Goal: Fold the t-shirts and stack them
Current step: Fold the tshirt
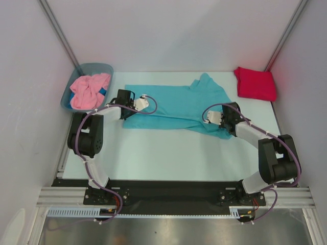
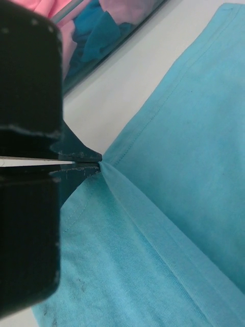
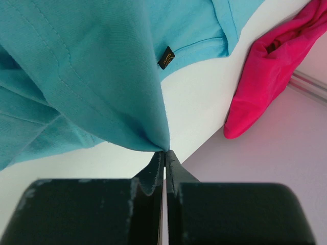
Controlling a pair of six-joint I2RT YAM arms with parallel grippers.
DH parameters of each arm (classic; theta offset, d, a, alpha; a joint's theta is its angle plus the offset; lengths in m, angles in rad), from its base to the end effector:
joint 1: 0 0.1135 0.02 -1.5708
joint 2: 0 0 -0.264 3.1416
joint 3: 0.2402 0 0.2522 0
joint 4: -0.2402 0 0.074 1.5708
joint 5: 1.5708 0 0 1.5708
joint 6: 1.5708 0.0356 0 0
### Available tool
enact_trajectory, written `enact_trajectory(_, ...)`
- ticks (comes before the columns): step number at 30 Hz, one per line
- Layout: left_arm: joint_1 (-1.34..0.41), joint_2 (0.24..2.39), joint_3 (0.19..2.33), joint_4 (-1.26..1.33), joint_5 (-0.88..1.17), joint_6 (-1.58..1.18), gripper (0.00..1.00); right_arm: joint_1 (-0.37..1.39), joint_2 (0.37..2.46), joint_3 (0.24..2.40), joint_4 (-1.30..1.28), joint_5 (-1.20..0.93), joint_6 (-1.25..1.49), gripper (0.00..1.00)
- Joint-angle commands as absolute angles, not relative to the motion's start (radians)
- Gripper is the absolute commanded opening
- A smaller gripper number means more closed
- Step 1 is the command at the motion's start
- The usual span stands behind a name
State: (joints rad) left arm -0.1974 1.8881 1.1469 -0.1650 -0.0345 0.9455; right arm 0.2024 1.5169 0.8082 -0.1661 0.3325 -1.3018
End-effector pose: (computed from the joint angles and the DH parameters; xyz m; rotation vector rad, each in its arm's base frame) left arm 0.3838 -0.0755 0.1569 1.3460 2.1208 0.3571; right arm 0.2960 0.0489 0.1806 -1.6504 1.9944 -0.8594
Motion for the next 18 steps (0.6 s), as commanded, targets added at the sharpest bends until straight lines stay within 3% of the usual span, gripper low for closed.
enact_trajectory(1, -0.204, 1.898, 1.186, -0.127, -0.069, 0.971, 0.0, 0.196, 1.523, 0.844, -0.163, 0.353, -1.293, 0.0)
enact_trajectory(18, -0.204, 1.922, 1.189, -0.118, -0.101, 0.999, 0.0, 0.155, 1.551, 0.841, -0.109, 0.379, -1.321, 0.0)
